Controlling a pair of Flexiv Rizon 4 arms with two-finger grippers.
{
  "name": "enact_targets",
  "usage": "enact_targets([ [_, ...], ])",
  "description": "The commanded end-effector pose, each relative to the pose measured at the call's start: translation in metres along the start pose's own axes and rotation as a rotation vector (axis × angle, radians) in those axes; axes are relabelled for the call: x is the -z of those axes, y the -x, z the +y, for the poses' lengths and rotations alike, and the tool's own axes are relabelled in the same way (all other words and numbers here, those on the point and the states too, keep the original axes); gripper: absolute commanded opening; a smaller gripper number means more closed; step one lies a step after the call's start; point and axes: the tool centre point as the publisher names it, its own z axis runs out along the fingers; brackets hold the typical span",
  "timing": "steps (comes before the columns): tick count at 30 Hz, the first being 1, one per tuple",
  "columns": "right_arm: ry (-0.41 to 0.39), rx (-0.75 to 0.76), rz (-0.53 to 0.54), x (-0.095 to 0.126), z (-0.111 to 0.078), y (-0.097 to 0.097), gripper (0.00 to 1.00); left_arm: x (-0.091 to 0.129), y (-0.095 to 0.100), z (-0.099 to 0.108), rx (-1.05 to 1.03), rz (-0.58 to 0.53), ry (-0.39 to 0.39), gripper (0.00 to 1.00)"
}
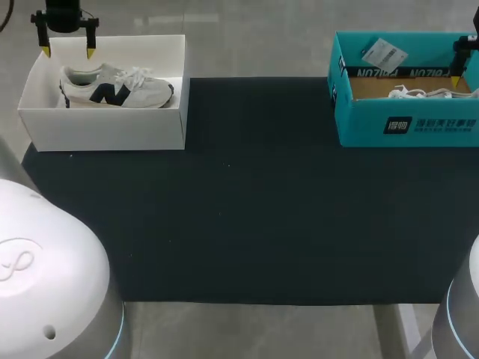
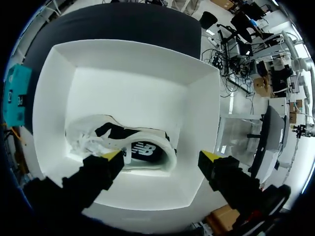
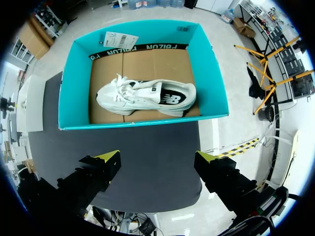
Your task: Take the shoe out of the shoebox, open the shoe tongue, remove and reinsert the insole, then place the shoe into the shoebox
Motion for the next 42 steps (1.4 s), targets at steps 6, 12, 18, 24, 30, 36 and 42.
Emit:
enact_targets([
  [6,0.002,-0.001,0.000,0.000,-0.001,0.000,1.00,-0.021,-0.013,0.029,-0.058,-0.040,0.006,1.00],
  [12,0.002,-0.001,0.000,0.000,-0.001,0.000,1.00,-0.033,-0.021,0.044,-0.079,-0.047,0.005,1.00],
  [18,0.002,-0.001,0.000,0.000,-0.001,0.000,1.00,-0.043,-0.020,0.048,-0.127,-0.059,0.021,1.00],
  [24,0.002,-0.001,0.000,0.000,-0.001,0.000,1.00,-0.053,-0.023,0.050,-0.114,-0.076,0.003,1.00],
  [30,0.002,-0.001,0.000,0.000,-0.001,0.000,1.00,-0.067,-0.027,0.051,-0.115,-0.087,-0.013,0.73],
  [36,0.002,-0.001,0.000,0.000,-0.001,0.000,1.00,-0.076,-0.029,0.053,-0.105,-0.115,-0.033,0.49],
  [42,0.002,-0.001,0.000,0.000,-0.001,0.000,1.00,-0.085,-0.030,0.055,-0.099,-0.120,-0.043,0.39],
])
